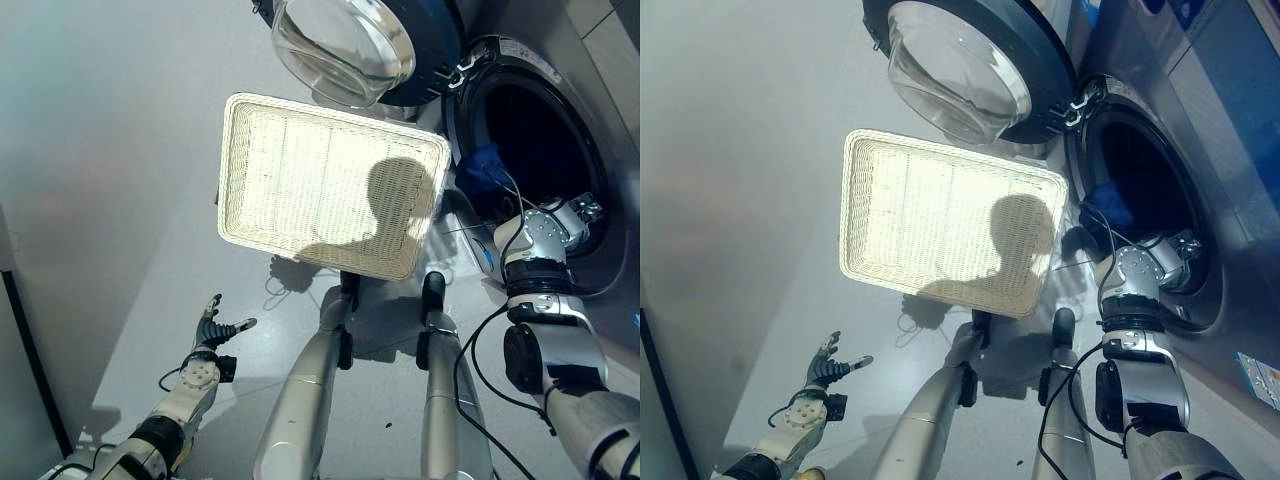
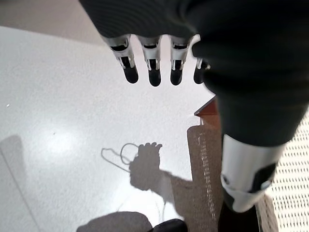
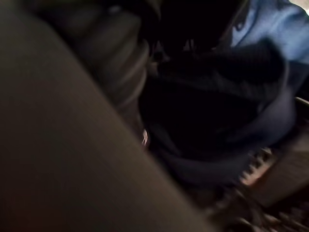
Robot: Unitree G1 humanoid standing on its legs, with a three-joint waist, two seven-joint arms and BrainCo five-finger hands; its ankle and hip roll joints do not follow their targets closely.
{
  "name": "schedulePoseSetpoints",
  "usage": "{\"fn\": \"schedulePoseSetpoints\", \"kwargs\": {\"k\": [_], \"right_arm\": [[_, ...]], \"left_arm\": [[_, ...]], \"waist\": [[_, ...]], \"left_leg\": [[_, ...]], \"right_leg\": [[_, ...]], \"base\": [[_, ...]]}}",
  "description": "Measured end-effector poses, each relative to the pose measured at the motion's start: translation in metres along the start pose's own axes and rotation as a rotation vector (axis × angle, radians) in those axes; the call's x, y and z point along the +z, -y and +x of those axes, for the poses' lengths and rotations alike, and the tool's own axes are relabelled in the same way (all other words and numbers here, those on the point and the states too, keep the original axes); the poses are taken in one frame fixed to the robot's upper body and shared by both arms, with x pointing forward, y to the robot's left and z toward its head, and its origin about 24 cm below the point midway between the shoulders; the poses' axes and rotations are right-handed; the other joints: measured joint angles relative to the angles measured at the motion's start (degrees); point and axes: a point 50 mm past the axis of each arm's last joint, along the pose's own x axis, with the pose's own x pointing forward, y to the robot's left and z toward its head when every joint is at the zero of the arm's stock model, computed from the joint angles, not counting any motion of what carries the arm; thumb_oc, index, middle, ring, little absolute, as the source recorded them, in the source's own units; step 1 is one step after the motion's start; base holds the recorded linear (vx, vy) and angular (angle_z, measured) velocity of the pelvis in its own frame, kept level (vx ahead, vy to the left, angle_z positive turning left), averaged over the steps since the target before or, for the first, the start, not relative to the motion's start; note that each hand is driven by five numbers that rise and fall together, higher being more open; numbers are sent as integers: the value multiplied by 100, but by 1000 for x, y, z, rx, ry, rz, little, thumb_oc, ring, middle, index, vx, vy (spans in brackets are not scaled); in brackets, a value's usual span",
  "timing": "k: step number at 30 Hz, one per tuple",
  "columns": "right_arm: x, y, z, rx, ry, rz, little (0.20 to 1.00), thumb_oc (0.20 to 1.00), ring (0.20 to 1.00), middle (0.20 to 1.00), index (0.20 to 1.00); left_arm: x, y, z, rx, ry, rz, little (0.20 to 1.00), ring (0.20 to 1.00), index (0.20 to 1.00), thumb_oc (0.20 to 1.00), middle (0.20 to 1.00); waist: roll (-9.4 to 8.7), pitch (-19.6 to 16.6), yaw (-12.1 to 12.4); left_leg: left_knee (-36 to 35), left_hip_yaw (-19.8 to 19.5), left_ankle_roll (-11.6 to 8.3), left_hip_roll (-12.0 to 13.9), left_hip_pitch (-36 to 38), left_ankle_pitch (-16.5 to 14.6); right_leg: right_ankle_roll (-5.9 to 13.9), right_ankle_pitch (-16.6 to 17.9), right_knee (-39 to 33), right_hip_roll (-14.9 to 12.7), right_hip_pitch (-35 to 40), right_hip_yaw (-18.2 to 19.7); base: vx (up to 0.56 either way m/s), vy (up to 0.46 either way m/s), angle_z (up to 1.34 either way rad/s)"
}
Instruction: Put the clothes into the washing machine.
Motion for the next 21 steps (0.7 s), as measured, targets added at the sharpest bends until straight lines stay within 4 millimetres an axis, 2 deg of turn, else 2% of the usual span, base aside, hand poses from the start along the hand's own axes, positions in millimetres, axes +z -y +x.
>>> {"fn": "schedulePoseSetpoints", "kwargs": {"k": [8, 11, 17, 21], "right_arm": [[-18, 20, 14, 256, -345, -247, 1000, 1000, 1000, 1000, 1000], [-19, 18, 16, 323, -407, -313, 1000, 1000, 1000, 1000, 1000], [-18, 12, 10, 541, -319, -272, 1000, 1000, 1000, 1000, 1000], [-14, 9, 11, 578, -262, -319, 1000, 1000, 1000, 1000, 1000]], "left_arm": [[-5, 14, -4, -39, -35, 9, 1000, 1000, 1000, 1000, 1000], [-5, 18, -5, -43, -35, 4, 1000, 1000, 1000, 1000, 1000], [-3, 23, -6, -41, -29, -6, 1000, 1000, 1000, 1000, 1000], [-2, 23, -6, -42, -26, -6, 1000, 1000, 1000, 1000, 1000]], "waist": [[-3, 0, -155], [0, -1, -154], [27, 12, -132], [42, 19, -134]], "left_leg": [[52, -3, -60, 106, -43, -3], [53, -2, -88, 144, -195, 17], [-5, -2, -108, 173, -311, 18], [-34, -3, -81, 167, -308, 37]], "right_leg": [[-87, 82, -75, 107, -34, -5], [-122, 173, -178, 166, -159, -6], [-133, 255, -248, 201, -258, -10], [-111, 240, -261, 168, -258, -11]], "base": [[-2, -49, -7], [-16, 26, -10], [-29, 55, -3], [-34, 61, 1]]}}
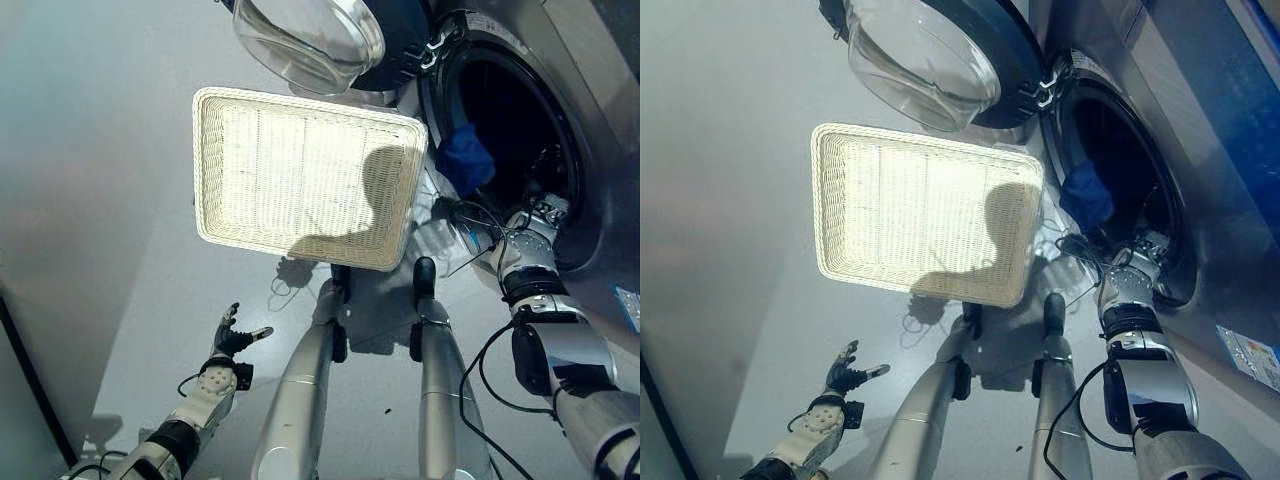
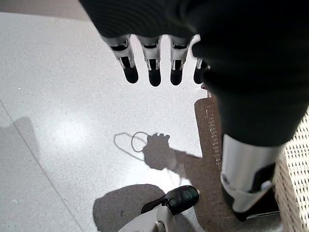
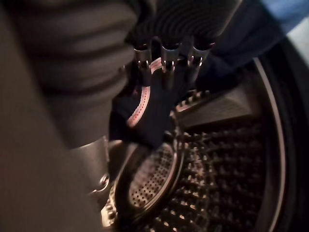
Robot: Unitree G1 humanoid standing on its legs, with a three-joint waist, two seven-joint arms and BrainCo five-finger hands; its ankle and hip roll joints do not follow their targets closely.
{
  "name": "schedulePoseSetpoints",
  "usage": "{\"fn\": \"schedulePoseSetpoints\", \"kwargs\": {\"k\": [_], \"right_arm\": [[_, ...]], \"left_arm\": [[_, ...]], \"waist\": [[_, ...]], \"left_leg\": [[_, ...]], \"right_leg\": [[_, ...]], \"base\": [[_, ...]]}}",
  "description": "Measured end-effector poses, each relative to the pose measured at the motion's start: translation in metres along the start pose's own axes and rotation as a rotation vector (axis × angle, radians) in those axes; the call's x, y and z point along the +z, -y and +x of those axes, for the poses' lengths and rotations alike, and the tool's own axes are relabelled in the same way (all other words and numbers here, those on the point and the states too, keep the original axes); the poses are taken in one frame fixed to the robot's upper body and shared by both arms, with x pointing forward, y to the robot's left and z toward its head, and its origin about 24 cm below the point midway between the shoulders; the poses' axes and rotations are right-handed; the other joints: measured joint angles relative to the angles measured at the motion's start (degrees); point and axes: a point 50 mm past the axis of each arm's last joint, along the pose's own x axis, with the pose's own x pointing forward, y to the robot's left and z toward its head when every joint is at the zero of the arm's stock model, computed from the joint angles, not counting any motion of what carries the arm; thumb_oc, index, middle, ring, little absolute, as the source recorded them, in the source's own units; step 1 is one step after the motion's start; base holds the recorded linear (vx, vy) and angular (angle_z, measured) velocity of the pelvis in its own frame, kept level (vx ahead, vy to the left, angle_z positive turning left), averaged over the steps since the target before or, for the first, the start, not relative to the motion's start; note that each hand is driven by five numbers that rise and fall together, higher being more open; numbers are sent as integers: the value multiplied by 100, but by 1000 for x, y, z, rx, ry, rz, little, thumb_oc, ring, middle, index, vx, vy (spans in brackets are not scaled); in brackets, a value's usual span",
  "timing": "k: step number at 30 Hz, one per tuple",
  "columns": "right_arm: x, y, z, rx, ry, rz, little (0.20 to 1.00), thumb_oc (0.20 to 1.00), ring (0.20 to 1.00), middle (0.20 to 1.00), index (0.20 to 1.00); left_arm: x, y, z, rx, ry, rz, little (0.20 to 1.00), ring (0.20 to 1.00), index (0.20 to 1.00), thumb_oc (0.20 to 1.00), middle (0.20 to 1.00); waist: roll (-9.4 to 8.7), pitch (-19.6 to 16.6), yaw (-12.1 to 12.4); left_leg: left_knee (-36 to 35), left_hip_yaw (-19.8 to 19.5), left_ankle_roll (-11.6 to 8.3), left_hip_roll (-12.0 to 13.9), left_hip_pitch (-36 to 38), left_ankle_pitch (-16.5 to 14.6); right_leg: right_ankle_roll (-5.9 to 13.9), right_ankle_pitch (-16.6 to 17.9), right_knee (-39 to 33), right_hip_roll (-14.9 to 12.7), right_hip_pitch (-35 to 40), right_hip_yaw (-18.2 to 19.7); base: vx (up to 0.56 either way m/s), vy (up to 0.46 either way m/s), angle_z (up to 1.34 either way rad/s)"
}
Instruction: Put the clothes into the washing machine.
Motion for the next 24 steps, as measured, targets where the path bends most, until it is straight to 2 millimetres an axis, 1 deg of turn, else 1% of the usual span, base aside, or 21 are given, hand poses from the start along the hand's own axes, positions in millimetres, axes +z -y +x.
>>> {"fn": "schedulePoseSetpoints", "kwargs": {"k": [3, 8, 12, 14, 17, 20, 22, 23, 24], "right_arm": [[1, 2, -1, 35, -19, -11, 1000, 1000, 1000, 1000, 1000], [-4, 6, -6, 95, -97, 35, 1000, 1000, 1000, 1000, 1000], [-9, 11, -12, 77, -108, 70, 1000, 1000, 1000, 1000, 1000], [-15, 17, -20, 55, -121, 87, 1000, 1000, 1000, 1000, 1000], [-21, 34, -36, -2, -152, 83, 1000, 1000, 1000, 1000, 1000], [-27, 47, -50, -51, -187, 84, 1000, 1000, 1000, 1000, 1000], [-29, 56, -59, -82, -202, 73, 1000, 1000, 1000, 1000, 1000], [-27, 65, -68, -107, -222, 48, 1000, 1000, 1000, 1000, 1000], [-27, 65, -68, -107, -222, 48, 1000, 1000, 1000, 1000, 1000]], "left_arm": [[-1, -1, 0, 0, -1, 0, 1000, 1000, 1000, 1000, 1000], [-6, -3, 0, 13, -24, -2, 1000, 1000, 1000, 1000, 1000], [-10, 1, 0, 14, -41, -12, 1000, 1000, 1000, 1000, 1000], [-11, 6, -1, 5, -40, -23, 1000, 1000, 1000, 1000, 1000], [-10, 13, -3, -7, -35, -42, 1000, 1000, 1000, 1000, 1000], [-13, 18, -4, -9, -41, -55, 1000, 1000, 1000, 1000, 1000], [-12, 22, -5, -15, -37, -66, 1000, 1000, 1000, 1000, 1000], [-12, 24, -5, -16, -29, -75, 1000, 1000, 1000, 1000, 1000], [-12, 24, -5, -16, -29, -75, 1000, 1000, 1000, 1000, 1000]], "waist": [[1, 0, 0], [24, -2, -13], [29, -6, -17], [37, -11, -18], [45, -16, -50], [46, -16, -166], [55, -19, -174], [58, -21, -173], [58, -21, -173]], "left_leg": [[-29, 1, 9, -5, 18, 7], [-57, 3, -18, 8, 76, -5], [-179, 5, -49, 15, 158, 59], [-282, 5, -70, 31, 198, 101], [-348, 17, -63, 47, 216, 123], [-460, 76, -69, 63, 265, 161], [-526, 100, -73, 76, 275, 181], [-576, 105, -85, 86, 274, 195], [-576, 105, -85, 86, 274, 195]], "right_leg": [[3, -2, -6, -8, 5, 0], [0, -2, -3, 0, 33, -1], [-11, 2, -16, 11, 59, 0], [-30, 12, -69, 32, 71, -2], [-39, 20, -109, 48, 70, -2], [-39, 23, -162, 54, 93, -6], [-44, 38, -181, 67, 86, 2], [-48, 39, -188, 79, 65, 2], [-48, 39, -188, 79, 65, 2]], "base": [[-35, 31, 0], [-33, 35, 0], [-42, 34, -1], [-33, 60, -2], [-45, 72, -3], [-33, 57, -2], [-33, 56, -5], [-19, 29, -3], [-50, 85, -4]]}}
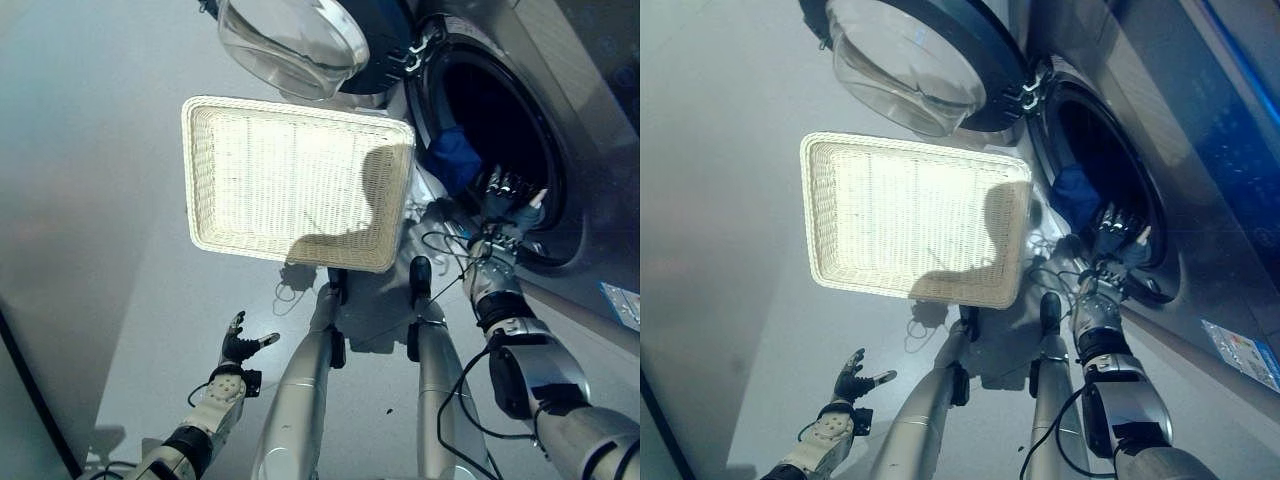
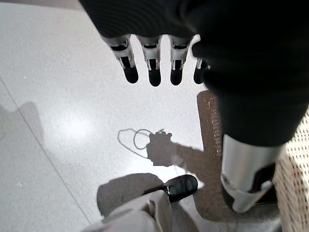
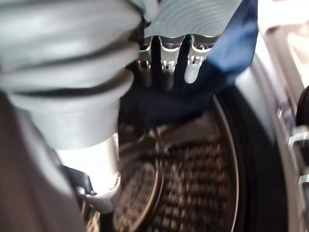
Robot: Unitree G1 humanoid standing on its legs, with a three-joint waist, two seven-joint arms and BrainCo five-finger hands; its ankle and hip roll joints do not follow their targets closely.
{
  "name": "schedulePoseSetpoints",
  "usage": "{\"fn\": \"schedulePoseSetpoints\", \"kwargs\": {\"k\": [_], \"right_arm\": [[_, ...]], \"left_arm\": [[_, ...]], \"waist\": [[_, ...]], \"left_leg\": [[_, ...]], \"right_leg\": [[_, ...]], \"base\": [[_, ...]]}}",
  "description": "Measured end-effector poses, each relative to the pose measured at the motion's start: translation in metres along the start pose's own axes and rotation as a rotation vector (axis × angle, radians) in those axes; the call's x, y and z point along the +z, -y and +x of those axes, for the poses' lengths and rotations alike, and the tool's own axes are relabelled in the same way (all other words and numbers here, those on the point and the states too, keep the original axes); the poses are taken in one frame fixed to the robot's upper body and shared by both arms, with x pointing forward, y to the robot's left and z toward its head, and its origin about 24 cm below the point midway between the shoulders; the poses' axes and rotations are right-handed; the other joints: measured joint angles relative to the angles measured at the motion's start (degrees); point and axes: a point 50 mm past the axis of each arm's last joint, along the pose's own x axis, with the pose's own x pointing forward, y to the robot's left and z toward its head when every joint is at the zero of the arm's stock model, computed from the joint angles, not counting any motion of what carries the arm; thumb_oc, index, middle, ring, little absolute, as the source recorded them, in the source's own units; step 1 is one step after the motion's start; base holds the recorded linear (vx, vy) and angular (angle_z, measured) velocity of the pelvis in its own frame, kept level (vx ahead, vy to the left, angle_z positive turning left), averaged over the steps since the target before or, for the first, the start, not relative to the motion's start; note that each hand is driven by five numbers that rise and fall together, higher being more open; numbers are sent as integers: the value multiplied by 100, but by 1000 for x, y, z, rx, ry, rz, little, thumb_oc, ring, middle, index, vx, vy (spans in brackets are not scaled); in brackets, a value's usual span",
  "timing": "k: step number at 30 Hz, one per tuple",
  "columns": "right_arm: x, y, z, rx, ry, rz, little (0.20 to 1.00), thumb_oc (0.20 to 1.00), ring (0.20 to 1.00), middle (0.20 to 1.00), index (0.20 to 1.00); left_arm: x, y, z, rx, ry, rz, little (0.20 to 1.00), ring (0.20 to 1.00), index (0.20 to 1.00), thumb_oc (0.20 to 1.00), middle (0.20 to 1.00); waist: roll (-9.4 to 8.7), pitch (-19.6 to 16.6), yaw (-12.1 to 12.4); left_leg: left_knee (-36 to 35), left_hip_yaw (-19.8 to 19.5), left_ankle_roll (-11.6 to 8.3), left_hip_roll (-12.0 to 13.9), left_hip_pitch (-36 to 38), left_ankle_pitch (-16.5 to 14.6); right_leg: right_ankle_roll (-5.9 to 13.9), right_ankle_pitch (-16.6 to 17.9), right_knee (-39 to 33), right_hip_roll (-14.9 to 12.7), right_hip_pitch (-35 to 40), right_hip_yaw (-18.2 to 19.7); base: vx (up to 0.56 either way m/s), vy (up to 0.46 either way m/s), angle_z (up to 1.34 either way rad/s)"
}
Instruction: Put the clothes into the washing machine.
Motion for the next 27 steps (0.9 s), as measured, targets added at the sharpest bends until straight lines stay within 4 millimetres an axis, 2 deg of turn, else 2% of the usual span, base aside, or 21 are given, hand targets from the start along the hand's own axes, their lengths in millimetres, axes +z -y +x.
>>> {"fn": "schedulePoseSetpoints", "kwargs": {"k": [2, 6, 11, 17, 20, 25, 27], "right_arm": [[0, 17, -14, -55, -19, -22, 1000, 1000, 1000, 1000, 1000], [4, 32, -26, -121, -26, -53, 1000, 1000, 1000, 1000, 1000], [6, 37, -28, -167, -78, -167, 1000, 1000, 1000, 1000, 1000], [2, 39, -24, -240, -153, -310, 1000, 1000, 1000, 1000, 1000], [5, 44, -23, -341, -151, -375, 1000, 1000, 1000, 1000, 1000], [12, 39, -9, -465, -114, -444, 1000, 1000, 1000, 1000, 1000], [13, 34, -3, -476, -112, -488, 1000, 1000, 1000, 1000, 1000]], "left_arm": [[1, 5, -1, -3, 9, -16, 1000, 1000, 1000, 1000, 1000], [0, 12, -3, -1, 3, -36, 1000, 1000, 1000, 1000, 1000], [-4, 17, -5, -5, -1, -51, 1000, 1000, 1000, 1000, 1000], [-4, 20, -6, -2, -1, -68, 1000, 1000, 1000, 1000, 1000], [-4, 22, -6, 6, 0, -83, 1000, 1000, 1000, 1000, 1000], [-1, 21, -6, 23, 24, -91, 1000, 1000, 1000, 1000, 1000], [1, 22, -6, 24, 31, -96, 1000, 1000, 1000, 1000, 1000]], "waist": [[45, -1, -8], [100, -12, -12], [102, -13, -14], [112, -19, 10], [113, -20, 14], [190, -70, 43], [224, -92, 157]], "left_leg": [[-139, 11, -15, 15, 0, 60], [-361, 20, -52, 32, -5, 157], [-384, 12, -63, 63, -41, 165], [-383, -35, -140, 98, -349, 218], [-368, -109, -167, 116, -445, 239], [-356, -250, -269, 152, -758, 306], [-320, -286, -293, 163, -893, 317]], "right_leg": [[-9, 2, -25, 24, -55, 7], [-21, 5, -29, 59, -176, 29], [-52, -16, 15, 90, -247, 31], [-105, -47, 168, 129, -618, 18], [-151, -89, 270, 144, -734, -32], [-250, -220, 583, 169, -1119, -138], [-300, -283, 737, 176, -1297, -166]], "base": [[-65, 115, -3], [-37, 43, -4], [-8, 16, -1], [9, -26, 1], [42, -32, 6], [60, -77, 11], [61, -131, 10]]}}
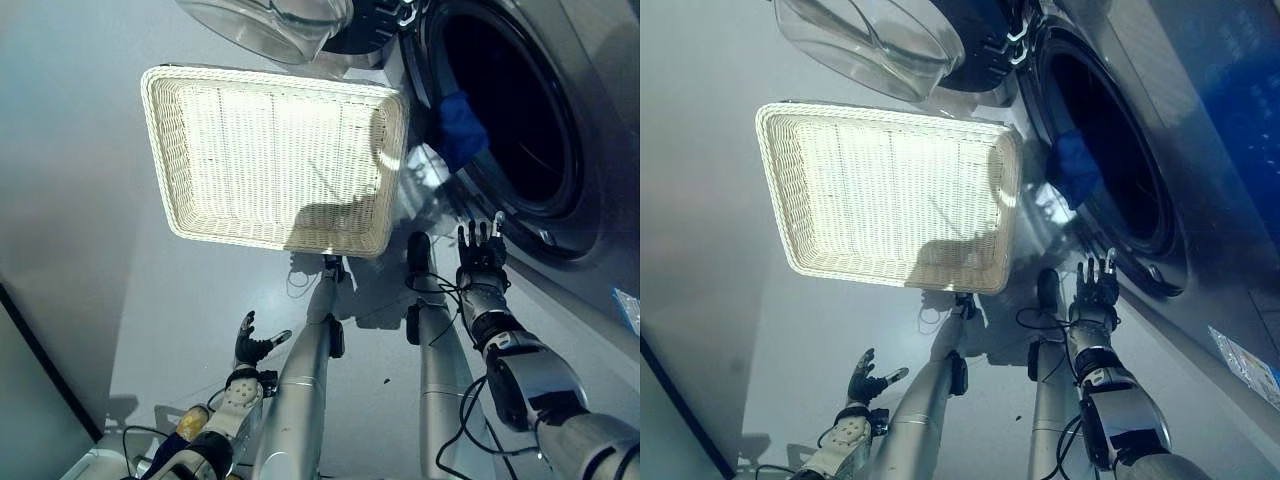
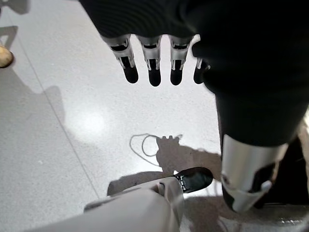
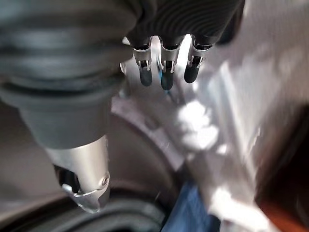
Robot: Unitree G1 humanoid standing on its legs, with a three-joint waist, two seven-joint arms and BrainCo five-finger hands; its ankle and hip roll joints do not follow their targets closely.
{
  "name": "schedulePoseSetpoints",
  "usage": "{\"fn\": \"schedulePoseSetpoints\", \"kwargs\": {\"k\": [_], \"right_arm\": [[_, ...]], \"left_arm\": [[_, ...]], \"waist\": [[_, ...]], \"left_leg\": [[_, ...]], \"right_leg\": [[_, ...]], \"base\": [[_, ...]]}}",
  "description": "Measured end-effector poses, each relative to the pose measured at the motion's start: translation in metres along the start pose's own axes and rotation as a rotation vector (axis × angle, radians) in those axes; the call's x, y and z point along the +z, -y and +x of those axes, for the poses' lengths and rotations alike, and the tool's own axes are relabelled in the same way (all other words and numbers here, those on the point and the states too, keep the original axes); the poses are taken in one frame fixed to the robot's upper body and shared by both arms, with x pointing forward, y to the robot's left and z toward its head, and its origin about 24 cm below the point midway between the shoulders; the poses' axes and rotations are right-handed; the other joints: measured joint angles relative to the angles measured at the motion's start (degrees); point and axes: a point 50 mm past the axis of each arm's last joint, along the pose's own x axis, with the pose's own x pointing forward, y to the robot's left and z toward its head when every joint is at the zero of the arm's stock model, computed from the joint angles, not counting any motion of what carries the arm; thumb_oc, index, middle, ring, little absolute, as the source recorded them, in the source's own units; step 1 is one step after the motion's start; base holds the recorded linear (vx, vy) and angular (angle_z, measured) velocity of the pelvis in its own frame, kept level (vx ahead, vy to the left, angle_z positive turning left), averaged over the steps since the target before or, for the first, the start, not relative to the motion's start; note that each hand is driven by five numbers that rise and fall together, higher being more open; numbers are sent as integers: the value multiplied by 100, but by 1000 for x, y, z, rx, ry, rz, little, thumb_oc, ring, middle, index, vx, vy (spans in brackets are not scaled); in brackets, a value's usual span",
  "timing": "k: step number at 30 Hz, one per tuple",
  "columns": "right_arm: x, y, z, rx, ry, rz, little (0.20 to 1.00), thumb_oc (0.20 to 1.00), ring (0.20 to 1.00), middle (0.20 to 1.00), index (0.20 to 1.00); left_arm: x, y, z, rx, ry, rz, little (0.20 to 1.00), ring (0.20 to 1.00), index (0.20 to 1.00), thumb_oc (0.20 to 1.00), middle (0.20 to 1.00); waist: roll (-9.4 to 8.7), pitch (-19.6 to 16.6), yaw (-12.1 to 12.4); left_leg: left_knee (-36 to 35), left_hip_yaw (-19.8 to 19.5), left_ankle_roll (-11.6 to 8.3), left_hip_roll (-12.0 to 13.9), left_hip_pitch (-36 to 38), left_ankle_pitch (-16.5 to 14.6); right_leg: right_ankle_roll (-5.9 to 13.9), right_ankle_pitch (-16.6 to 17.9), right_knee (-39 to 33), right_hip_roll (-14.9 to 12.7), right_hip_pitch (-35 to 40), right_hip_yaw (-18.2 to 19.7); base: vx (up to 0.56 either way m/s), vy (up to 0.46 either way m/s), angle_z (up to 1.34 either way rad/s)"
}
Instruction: Put the clothes into the washing machine.
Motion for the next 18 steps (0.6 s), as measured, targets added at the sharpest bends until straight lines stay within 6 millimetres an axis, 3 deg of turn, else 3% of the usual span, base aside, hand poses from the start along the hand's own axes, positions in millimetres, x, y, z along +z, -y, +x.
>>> {"fn": "schedulePoseSetpoints", "kwargs": {"k": [8, 11, 18], "right_arm": [[16, 3, 6, -14, -15, -139, 1000, 1000, 1000, 1000, 1000], [25, -15, 11, 51, -10, -167, 1000, 1000, 1000, 1000, 1000], [34, -24, 15, 90, -11, -188, 1000, 1000, 1000, 1000, 1000]], "left_arm": [[9, 4, -1, -38, 43, 5, 1000, 1000, 1000, 1000, 1000], [15, 2, 0, -52, 71, 16, 1000, 1000, 1000, 1000, 1000], [22, -10, 0, -71, 118, 74, 1000, 1000, 1000, 1000, 1000]], "waist": [[48, -32, 209], [48, -32, 354], [48, -32, 504]], "left_leg": [[401, -324, -234, 17, -293, -86], [636, -431, -341, 55, -492, -171], [900, -619, -403, 61, -660, -225]], "right_leg": [[-254, -411, 658, -37, -250, -316], [-329, -513, 858, -37, -403, -394], [-418, -597, 1060, -71, -461, -579]], "base": [[48, -81, 20], [70, -98, 12], [16, -72, 10]]}}
